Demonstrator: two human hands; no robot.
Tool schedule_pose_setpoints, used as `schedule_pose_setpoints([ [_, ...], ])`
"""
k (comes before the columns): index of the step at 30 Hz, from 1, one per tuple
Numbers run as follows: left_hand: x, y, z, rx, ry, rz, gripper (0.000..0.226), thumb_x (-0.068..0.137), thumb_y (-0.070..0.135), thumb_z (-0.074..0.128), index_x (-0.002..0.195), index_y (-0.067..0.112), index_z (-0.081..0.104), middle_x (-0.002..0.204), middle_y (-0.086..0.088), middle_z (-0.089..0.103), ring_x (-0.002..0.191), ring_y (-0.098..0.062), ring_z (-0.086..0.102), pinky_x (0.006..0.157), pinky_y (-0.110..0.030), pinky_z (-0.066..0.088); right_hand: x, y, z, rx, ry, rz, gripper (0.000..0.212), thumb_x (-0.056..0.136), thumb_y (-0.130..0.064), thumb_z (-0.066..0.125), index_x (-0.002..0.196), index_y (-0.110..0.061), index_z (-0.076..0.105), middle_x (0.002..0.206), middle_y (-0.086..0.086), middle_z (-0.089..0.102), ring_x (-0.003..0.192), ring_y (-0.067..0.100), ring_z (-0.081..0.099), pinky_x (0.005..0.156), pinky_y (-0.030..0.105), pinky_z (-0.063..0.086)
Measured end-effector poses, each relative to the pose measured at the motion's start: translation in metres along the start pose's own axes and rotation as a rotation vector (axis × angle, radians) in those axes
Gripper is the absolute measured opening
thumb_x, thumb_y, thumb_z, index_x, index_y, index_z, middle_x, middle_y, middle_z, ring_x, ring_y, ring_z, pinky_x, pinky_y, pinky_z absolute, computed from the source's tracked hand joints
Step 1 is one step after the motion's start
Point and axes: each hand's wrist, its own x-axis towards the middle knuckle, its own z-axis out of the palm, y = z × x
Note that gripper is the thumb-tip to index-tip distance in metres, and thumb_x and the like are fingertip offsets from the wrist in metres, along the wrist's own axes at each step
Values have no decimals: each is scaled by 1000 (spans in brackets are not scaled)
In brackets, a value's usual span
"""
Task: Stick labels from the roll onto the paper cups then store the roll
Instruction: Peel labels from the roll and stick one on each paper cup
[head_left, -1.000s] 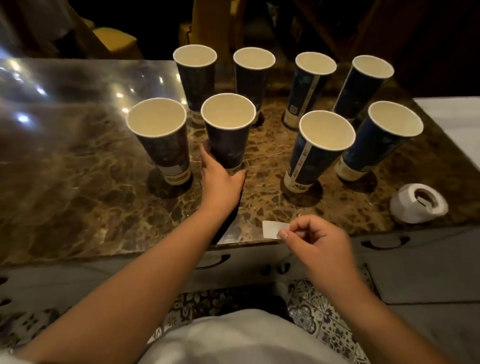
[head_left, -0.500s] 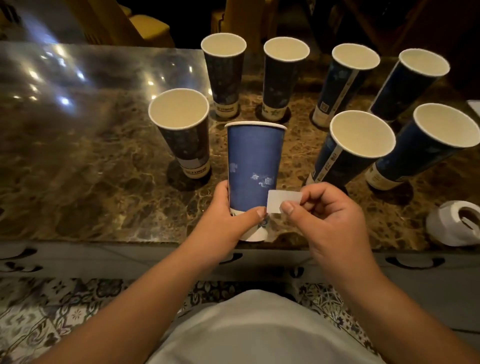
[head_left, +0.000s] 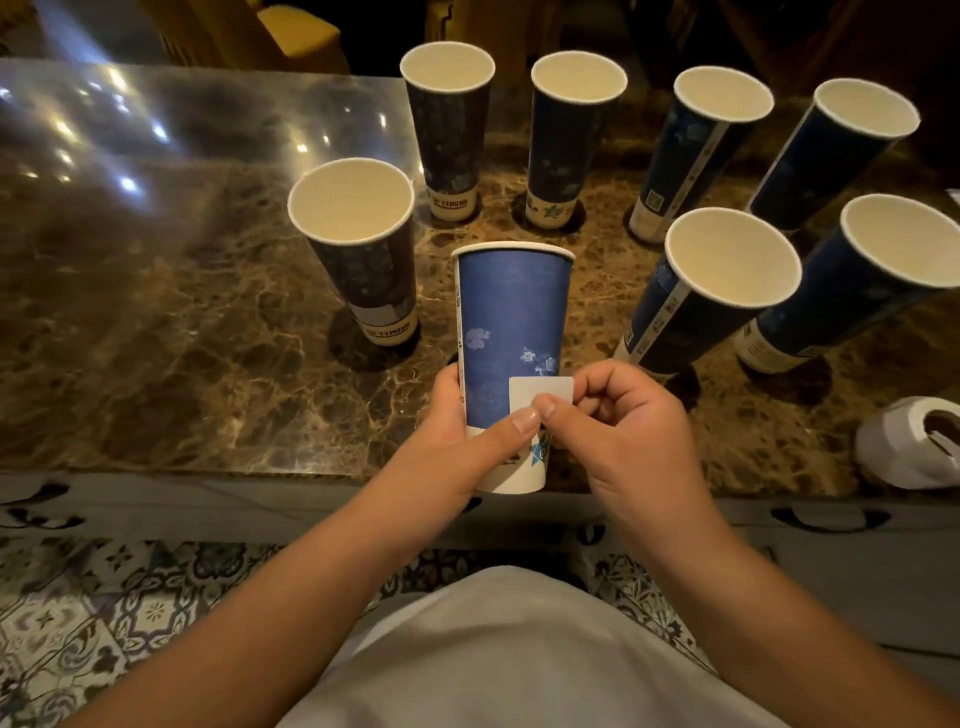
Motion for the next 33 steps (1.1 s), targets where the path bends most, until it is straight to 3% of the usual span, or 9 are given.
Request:
schedule_pose_setpoints([
  [4,-1,1,4,67,26,36,59,83,40,63,135,30,38,123,1,65,110,-18,66,93,-42,54,-4,2,-1,-18,9,11,10,82,-11,71,78,-10,62,65,6,61,60,11,62,58,20,55],
  [6,-1,0,5,54,18,51,56,84,36,62,135,30,40,122,1,66,109,-19,67,90,-41,56,-6,2,-4,-18,12,20,11,84,-13,70,80,-7,62,68,13,63,62,13,64,58,19,54],
  [9,-3,0,5,33,-13,54,55,85,35,62,136,29,42,122,0,67,108,-21,67,87,-39,56,-7,1,-8,-69,4,9,19,85,-21,68,79,-4,62,67,8,66,62,7,66,56,17,52],
  [14,-10,3,1,-80,-83,25,48,87,27,57,134,24,49,122,-6,68,108,-25,67,82,-36,56,-2,-5,-16,-284,-54,69,51,62,-59,66,84,-14,58,64,-4,63,63,9,64,58,26,55],
  [19,-14,10,-6,-158,-216,-10,47,86,28,63,132,20,52,121,-5,68,109,-23,66,86,-35,56,-2,-13,-19,-5,-309,175,57,62,-39,73,116,-26,58,106,-11,71,96,2,68,74,22,58],
  [22,-13,13,-8,-128,-212,7,62,80,43,72,134,22,49,125,-5,67,115,-25,64,89,-35,55,-3,-14,-18,-82,-309,107,60,62,-40,74,119,-29,57,113,-13,69,103,2,66,82,29,58],
  [26,-11,17,-13,11,-184,59,63,80,40,73,135,22,48,129,-3,64,120,-24,61,93,-35,53,2,-16,-23,-124,-375,59,63,63,-37,76,122,-32,55,118,-15,67,109,2,63,88,30,56],
  [30,-4,21,-18,191,-41,141,47,83,29,72,124,36,51,122,11,66,114,-5,63,88,-24,53,10,-10,-19,-280,-265,-21,60,68,-32,83,119,-41,52,115,-24,65,109,-5,60,88,24,54],
  [33,11,22,-22,387,36,242,60,79,34,76,134,32,50,131,7,61,123,-10,56,104,-38,47,18,-5,-14,-334,-137,-67,74,67,-30,85,129,-36,45,128,-17,59,120,2,54,96,30,51],
])
